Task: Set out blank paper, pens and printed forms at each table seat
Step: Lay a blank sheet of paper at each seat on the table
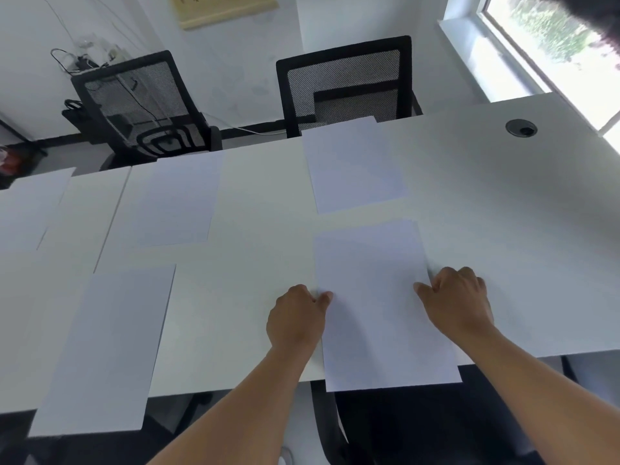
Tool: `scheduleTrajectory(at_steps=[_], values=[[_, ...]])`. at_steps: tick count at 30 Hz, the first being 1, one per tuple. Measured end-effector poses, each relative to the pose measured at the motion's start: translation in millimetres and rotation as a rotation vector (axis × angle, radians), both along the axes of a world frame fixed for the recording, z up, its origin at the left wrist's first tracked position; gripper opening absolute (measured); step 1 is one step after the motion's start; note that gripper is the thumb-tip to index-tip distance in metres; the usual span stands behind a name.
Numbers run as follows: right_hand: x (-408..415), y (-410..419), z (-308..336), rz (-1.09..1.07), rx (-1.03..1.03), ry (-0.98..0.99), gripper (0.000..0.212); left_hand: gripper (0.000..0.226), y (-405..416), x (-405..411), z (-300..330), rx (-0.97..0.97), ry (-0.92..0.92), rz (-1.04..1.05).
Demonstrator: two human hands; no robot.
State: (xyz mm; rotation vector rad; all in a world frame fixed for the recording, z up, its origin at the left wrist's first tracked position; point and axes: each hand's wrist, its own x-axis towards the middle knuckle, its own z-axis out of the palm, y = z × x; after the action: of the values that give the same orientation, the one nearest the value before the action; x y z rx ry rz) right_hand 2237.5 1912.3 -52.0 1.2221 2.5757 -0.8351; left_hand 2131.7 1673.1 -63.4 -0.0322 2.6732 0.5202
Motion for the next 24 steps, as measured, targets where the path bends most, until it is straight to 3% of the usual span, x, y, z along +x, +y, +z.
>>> scheduleTrajectory(at_steps=[14,18,24], values=[[-5,6,-10,-0.04,-0.032,-0.014,0.033,0.047,0,-1,4,-0.003,-0.015,-0.033],[-6,6,-8,-0.043,-0.065,-0.028,0.048,0.048,-2,-2,10,0.058,-0.054,-0.015],[3,-8,27,0.043,-0.026,0.006,0.049,0.051,-15,4,43,0.026,-0.042,-0.028]])
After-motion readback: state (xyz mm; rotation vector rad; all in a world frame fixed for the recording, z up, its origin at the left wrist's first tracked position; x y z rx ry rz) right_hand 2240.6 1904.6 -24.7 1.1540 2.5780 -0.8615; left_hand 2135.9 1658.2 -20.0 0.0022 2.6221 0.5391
